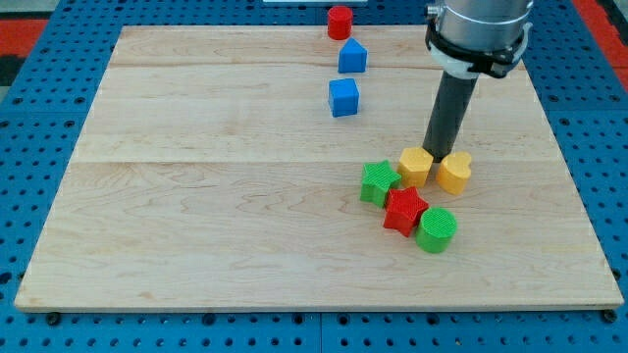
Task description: Push the yellow heart a bit left
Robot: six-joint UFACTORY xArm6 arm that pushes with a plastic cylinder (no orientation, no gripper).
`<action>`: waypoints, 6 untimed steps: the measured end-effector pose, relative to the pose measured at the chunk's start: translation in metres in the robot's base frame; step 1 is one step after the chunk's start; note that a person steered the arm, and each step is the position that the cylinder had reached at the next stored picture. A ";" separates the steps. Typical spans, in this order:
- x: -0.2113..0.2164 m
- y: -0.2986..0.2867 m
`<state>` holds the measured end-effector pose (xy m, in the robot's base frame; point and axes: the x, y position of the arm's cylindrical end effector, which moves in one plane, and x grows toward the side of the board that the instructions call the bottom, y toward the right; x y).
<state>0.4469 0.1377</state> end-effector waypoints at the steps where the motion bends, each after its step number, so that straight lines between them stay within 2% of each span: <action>1: 0.020 0.009; 2: 0.002 0.007; 3: 0.005 0.066; 4: 0.035 0.108; 5: 0.046 0.089; 6: 0.034 0.055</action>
